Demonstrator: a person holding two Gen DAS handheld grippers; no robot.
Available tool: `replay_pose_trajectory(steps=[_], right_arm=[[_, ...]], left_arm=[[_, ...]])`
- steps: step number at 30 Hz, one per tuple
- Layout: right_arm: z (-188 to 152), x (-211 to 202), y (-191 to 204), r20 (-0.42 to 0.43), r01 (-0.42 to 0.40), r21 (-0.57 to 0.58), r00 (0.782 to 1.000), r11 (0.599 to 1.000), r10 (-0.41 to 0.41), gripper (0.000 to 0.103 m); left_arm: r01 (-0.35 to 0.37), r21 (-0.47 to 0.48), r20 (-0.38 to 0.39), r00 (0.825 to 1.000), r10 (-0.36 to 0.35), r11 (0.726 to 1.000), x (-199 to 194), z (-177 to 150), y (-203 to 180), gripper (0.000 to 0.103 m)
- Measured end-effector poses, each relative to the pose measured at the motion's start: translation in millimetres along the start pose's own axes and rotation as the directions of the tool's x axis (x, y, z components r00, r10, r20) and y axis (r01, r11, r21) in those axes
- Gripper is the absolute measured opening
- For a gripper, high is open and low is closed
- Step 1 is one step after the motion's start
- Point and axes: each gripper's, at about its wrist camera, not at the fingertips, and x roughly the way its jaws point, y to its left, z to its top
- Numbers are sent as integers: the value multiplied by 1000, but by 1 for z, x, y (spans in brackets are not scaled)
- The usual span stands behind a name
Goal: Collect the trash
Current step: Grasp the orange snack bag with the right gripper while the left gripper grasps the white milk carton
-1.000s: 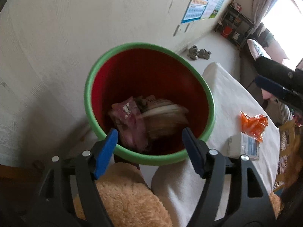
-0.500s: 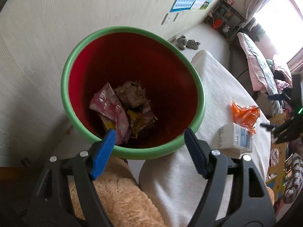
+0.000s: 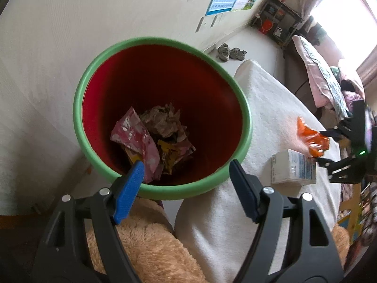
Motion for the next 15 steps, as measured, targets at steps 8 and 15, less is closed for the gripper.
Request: replay_pose_trajectory(steps=[8,15], right_arm=[[-101,-52,-14,284,-321,561,940,763,188,58],[-164,-61,23,458,-524,744,852,415,254,60]], left_arm=[[37,473,9,999,-47,881,-9,-21,-108,80],[158,799,-159,986,-50,580,22,-34,-215,86]])
